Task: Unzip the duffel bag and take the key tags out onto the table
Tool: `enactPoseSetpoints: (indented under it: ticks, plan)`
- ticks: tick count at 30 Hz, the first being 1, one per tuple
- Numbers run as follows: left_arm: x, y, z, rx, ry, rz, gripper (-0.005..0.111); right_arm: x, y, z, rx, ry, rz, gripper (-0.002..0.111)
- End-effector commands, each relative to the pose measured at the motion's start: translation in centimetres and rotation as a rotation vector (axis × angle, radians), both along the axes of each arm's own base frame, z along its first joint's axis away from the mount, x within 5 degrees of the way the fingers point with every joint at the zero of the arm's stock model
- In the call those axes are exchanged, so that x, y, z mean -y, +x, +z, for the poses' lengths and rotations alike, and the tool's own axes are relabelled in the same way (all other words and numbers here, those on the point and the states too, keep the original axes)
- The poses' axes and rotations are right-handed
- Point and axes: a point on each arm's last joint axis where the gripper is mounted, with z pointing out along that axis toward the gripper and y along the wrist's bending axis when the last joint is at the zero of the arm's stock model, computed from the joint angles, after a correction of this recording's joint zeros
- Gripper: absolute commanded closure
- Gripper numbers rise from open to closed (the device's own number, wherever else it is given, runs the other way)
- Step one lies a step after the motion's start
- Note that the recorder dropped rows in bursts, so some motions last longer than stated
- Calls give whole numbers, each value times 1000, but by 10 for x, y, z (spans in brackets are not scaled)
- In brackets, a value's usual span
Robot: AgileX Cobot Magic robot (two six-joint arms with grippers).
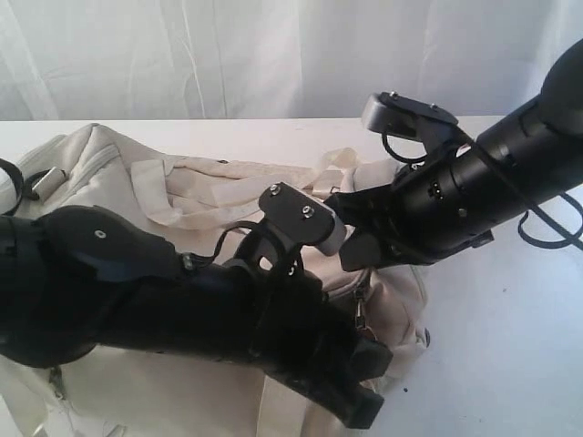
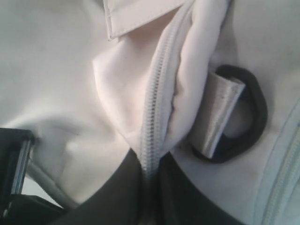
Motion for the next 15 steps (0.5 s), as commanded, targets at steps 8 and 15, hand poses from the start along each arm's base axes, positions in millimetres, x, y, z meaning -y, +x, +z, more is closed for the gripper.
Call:
enactPoseSetpoints:
  ticks: [8,15]
  plan:
    - [6,4,4,1,-16,33,106,-5,-6,3,-45,37,23,103]
    - [1,1,18,27,-51,19,107,-5,-6,3,-25,31,35,103]
